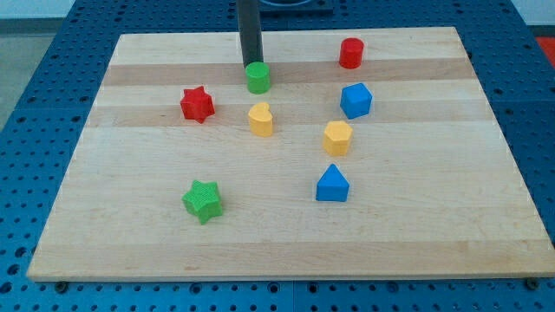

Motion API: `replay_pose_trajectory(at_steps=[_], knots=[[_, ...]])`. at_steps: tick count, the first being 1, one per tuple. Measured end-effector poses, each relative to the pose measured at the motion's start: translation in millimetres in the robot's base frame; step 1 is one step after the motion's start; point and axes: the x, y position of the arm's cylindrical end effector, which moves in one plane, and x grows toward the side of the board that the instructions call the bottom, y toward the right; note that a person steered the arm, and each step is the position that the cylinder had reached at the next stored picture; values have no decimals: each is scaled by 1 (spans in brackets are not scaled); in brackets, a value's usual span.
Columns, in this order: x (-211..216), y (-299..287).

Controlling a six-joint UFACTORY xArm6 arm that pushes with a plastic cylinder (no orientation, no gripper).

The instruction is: Move the red circle above the blue cube

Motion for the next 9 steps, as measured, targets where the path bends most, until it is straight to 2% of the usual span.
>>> replay_pose_trajectory(at_steps=[1,2,3,4,5,9], knots=[[8,-4],[-15,4],[-52,52],[-58,135],[-58,194],[-55,210]])
